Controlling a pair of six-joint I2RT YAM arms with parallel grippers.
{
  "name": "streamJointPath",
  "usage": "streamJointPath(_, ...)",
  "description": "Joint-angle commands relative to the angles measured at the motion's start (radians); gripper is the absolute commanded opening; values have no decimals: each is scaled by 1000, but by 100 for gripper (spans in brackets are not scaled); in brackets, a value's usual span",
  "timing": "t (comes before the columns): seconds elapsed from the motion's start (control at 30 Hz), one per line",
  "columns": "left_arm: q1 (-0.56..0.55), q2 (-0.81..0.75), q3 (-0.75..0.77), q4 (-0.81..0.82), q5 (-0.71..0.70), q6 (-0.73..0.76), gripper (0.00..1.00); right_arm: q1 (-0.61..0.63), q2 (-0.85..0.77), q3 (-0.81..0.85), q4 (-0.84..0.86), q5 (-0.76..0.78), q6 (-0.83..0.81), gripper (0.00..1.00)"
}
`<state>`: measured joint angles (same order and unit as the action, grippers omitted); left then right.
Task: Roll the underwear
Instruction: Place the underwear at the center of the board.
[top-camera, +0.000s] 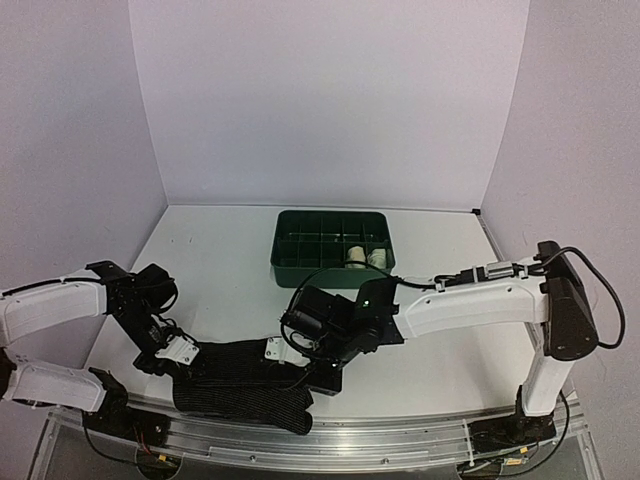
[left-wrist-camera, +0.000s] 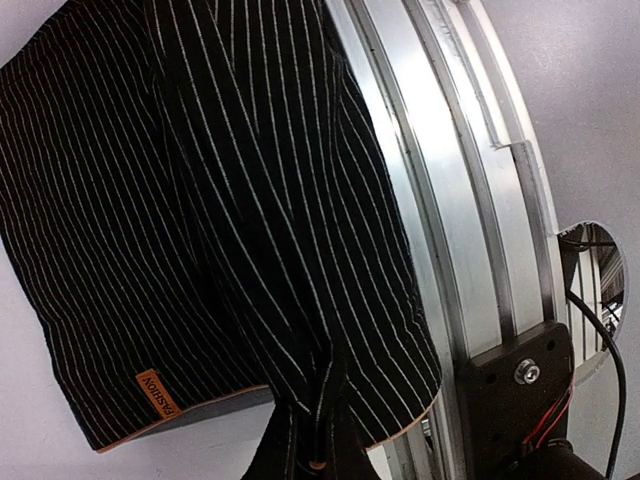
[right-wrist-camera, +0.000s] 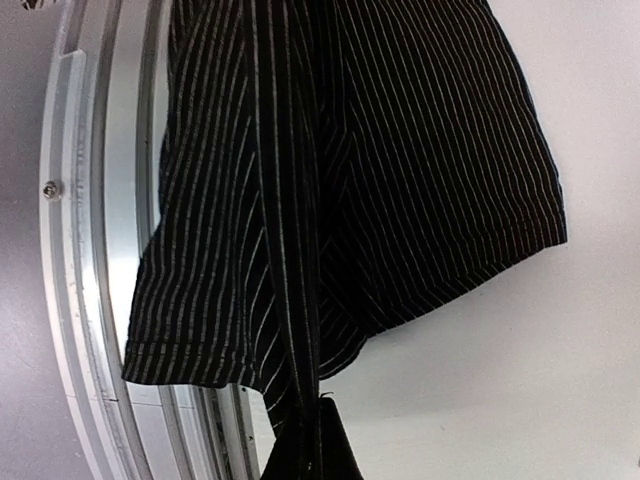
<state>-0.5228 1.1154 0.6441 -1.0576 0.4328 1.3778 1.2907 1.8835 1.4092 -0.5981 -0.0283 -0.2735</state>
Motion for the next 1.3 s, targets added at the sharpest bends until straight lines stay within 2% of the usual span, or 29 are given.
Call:
streamJointPath(0.0, -2, 35, 68, -55, -11, 3, 0, 29, 5, 24, -30, -143, -41, 0)
streamJointPath(0.1, -21, -87, 42, -108, -5, 88, 0, 107, -17, -35, -29, -174, -67, 0)
streamJointPath(0.2, -32, -263, -36, -161, 11, 250, 2, 138, -30, -93, -17, -210, -25, 0)
streamJointPath(0.23, -32, -313, -64, -156, 14, 274, 9, 141, -22, -101, -11, -204, -22, 0)
streamJointPath(0.27, -34, -351, -73, -151, 24, 295, 20, 142, -9, -97, -5, -196, -27, 0)
streamJointPath(0.3, -34, -365, -79, -144, 31, 312, 38, 142, 11, -81, -1, -181, -31, 2)
streamJointPath(0.33, -34, -366, -83, -135, 33, 321, 56, 142, 32, -59, 0, -167, -32, 9)
streamJointPath(0.37, -34, -360, -83, -129, 27, 322, 69, 142, 51, -36, 0, -162, -28, 19)
streamJointPath(0.43, -34, -334, -75, -133, 3, 314, 82, 142, 69, -7, 1, -160, -13, 49)
streamJointPath(0.47, -34, -318, -68, -138, -12, 303, 86, 142, 62, -6, 4, -158, -3, 60)
streamJointPath(0.53, -34, -302, -52, -131, -45, 257, 86, 142, 17, -16, 4, -149, 16, 74)
streamJointPath(0.57, -34, -297, -48, -121, -57, 235, 85, 141, -7, -17, 6, -144, 24, 77)
streamJointPath(0.63, -34, -279, -34, -81, -64, 165, 81, 137, -66, -12, 5, -141, 28, 78)
streamJointPath(0.77, -30, -154, 33, 15, -31, -38, 60, 63, -156, -9, 12, -208, 70, 78)
streamJointPath(0.83, -9, -69, 77, 44, -1, -123, 57, 11, -178, -8, 44, -247, 107, 78)
streamJointPath(0.9, 58, -4, 126, 75, 57, -208, 56, -30, -176, -6, 104, -231, 124, 78)
streamJointPath(0.97, 107, 58, 146, 131, 64, -280, 56, -60, -134, -2, 190, -154, 163, 74)
streamJointPath(1.1, 145, 205, 150, 237, -74, -460, 58, -134, 49, 114, 233, 16, 204, 57)
streamJointPath(1.17, 150, 249, 155, 246, -101, -504, 61, -165, 145, 181, 233, 28, 226, 56)
streamJointPath(1.27, 150, 272, 139, 258, -124, -533, 66, -184, 246, 251, 232, 58, 215, 64)
